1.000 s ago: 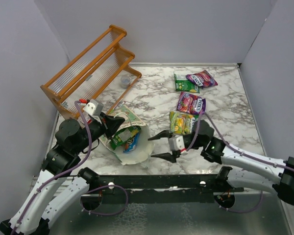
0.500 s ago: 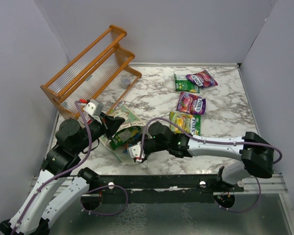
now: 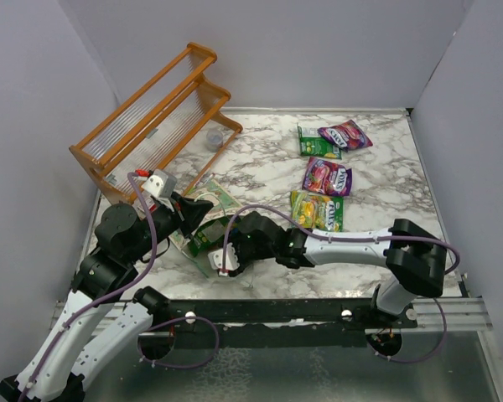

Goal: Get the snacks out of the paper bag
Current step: Take out the snack from the paper bag.

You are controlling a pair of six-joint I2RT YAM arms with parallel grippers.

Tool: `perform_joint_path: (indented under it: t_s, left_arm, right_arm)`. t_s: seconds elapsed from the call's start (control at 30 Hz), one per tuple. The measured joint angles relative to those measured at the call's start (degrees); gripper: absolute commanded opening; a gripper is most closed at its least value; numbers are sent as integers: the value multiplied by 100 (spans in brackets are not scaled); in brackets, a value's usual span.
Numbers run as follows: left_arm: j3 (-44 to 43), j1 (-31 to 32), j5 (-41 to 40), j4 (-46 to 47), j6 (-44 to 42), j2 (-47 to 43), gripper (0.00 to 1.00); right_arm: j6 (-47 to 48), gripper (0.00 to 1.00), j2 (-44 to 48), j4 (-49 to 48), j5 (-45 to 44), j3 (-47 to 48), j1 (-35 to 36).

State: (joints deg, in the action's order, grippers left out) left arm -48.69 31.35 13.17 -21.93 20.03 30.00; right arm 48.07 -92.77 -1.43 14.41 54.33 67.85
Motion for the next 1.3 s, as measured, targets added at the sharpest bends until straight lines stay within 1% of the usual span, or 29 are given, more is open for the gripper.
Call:
perform_joint_path:
  t_s: [0.1, 0.17, 0.3, 0.37, 0.5, 0.57, 0.8, 0.9, 1.13, 1.3]
  left_arm:
    - [0, 0, -15, 0, 0, 0, 0]
    - [0, 0, -22, 0, 0, 0, 0]
    - [0, 0, -61, -2, -2, -2, 0]
    - [0, 0, -74, -2, -2, -2, 0]
    - [0, 0, -79, -2, -7, -2, 0]
    - [0, 0, -83, -2, -9, -2, 0]
    - [0, 0, -118, -2, -31, -2, 0]
    - [0, 0, -122, -2, -39, -2, 0]
    - [0, 0, -208, -7, -66, -2, 0]
    - [0, 0, -229, -9, -90, 0, 0]
  right_arm:
    - [-20, 38, -120, 17, -28, 4, 48]
    - [-28, 29, -166, 15, -33, 4, 107]
    - [-76, 5, -173, -26, -17, 4, 142]
    - [-118, 2, -166, -63, -15, 4, 142]
    - [-201, 1, 2, -177, 4, -39, 142]
    - [-273, 1, 271, -247, -2, -133, 142]
    - [-675, 1, 1635, -852, -33, -678, 144]
    - [-909, 1, 2079, -1099, -46, -857, 146]
    - [-1478, 1, 3171, -1322, 2, -1075, 146]
    - [-1963, 1, 3853, -1628, -479, -1071, 146]
